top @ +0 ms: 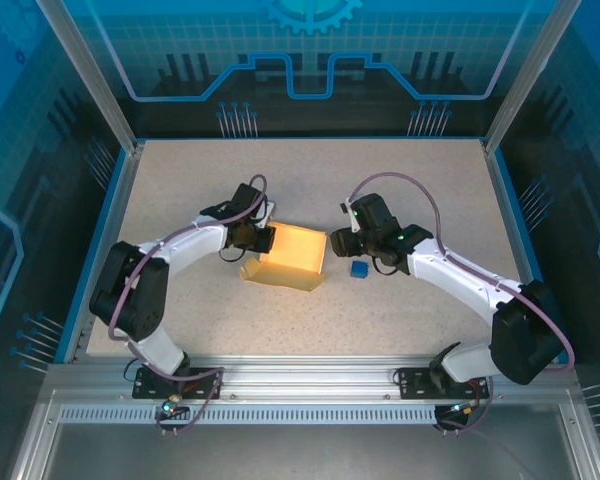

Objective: Fold the paper box

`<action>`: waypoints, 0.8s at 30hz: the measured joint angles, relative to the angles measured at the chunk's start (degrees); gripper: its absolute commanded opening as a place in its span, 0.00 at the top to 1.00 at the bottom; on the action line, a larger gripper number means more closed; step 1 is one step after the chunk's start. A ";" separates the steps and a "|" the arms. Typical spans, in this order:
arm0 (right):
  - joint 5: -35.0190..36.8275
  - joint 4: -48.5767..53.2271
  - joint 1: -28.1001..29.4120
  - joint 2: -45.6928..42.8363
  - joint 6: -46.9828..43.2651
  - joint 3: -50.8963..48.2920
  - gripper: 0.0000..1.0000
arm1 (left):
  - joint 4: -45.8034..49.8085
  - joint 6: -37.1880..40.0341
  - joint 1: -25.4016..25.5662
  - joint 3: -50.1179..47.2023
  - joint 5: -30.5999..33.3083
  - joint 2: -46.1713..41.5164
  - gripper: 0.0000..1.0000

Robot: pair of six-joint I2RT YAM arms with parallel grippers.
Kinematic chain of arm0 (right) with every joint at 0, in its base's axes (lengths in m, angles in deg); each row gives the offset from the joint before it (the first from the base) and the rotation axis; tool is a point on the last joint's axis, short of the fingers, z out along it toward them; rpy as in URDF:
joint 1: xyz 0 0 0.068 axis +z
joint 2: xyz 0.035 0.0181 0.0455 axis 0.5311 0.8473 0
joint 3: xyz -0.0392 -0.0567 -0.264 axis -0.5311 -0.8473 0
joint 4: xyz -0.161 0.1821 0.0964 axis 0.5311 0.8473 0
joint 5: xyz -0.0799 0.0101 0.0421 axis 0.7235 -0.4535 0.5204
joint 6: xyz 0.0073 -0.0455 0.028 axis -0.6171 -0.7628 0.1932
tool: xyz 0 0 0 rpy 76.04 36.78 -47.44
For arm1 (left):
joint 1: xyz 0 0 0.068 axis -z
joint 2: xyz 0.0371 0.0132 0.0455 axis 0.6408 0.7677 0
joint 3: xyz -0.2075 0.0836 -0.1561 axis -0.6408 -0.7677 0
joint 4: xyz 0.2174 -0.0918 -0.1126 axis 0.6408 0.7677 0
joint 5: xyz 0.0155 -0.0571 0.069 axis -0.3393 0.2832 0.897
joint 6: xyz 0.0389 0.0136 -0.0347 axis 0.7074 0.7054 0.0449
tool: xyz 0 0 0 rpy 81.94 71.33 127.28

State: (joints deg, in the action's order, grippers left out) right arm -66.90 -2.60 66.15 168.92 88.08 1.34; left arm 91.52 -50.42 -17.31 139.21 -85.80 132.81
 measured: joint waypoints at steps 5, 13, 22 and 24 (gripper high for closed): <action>0.00 -0.57 0.00 -0.79 0.42 -1.11 0.40 | 5.42 2.27 0.00 4.44 -1.73 4.68 0.88; 0.35 -0.22 0.00 -1.60 1.27 -4.50 0.40 | 12.41 5.84 0.00 12.87 -3.45 11.37 0.84; 1.92 -0.35 -0.02 -3.48 1.53 -5.81 0.40 | 16.04 7.37 0.00 18.75 -4.76 16.72 0.79; 1.95 -0.15 -0.02 -3.48 1.68 -6.32 0.40 | 16.48 7.48 0.00 20.11 -5.11 17.53 0.79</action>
State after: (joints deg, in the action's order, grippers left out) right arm -64.96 -2.76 66.12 165.45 89.77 -4.98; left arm 108.00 -42.94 -17.31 159.32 -90.91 150.34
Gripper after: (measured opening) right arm 0.604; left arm 0.208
